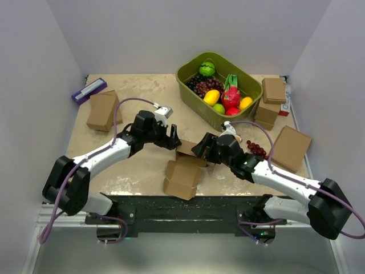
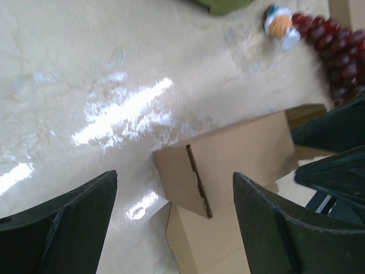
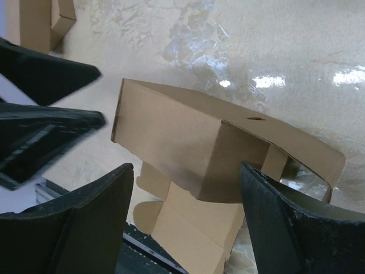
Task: Fold the paper box
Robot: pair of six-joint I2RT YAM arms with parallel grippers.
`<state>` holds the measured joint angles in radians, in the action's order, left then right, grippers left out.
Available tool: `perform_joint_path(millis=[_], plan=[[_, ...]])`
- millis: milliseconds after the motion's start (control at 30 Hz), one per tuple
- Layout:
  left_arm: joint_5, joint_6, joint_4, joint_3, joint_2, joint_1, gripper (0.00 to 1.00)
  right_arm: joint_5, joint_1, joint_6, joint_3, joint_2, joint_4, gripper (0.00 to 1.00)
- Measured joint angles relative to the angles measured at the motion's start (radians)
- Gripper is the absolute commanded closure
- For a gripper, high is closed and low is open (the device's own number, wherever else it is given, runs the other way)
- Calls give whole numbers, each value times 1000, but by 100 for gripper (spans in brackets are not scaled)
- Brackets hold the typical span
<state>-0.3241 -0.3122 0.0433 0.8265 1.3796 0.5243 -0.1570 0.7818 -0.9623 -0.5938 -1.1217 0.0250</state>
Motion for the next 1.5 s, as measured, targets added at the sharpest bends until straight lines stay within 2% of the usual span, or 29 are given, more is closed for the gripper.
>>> perform_joint_path(millis=[100,267,433,700,933,1167,1200,1300,1333,1433,1500], plan=[[-44,9,1,-1,51,0,22,1,-8,-10,11,0,-31,26],[-124,8,-39,-14,88,0,36,27,-35,-26,41,-22,-88,37],[-179,-13,-90,-55,82,-1,43,79,-65,-46,79,-64,-161,40],[-228,-55,-125,-140,10,-1,45,152,-91,-65,92,-100,-279,45],[-249,-85,-140,-171,-12,-2,45,222,-112,-104,95,-188,-396,59],[-249,-89,-132,-171,-12,-7,45,239,-116,-124,96,-204,-441,67],[-248,-89,-132,-171,-12,-7,45,239,-116,-127,100,-204,-446,66],[-249,-89,-132,-171,-12,-7,45,239,-116,-138,114,-200,-458,52],[-249,-88,-132,-171,-12,-7,45,239,-116,-139,114,-200,-458,41],[-249,-87,-130,-171,-12,-7,45,234,-116,-129,114,-190,-436,24],[-248,-86,-129,-170,-12,-7,43,223,-115,-108,114,-153,-393,20]])
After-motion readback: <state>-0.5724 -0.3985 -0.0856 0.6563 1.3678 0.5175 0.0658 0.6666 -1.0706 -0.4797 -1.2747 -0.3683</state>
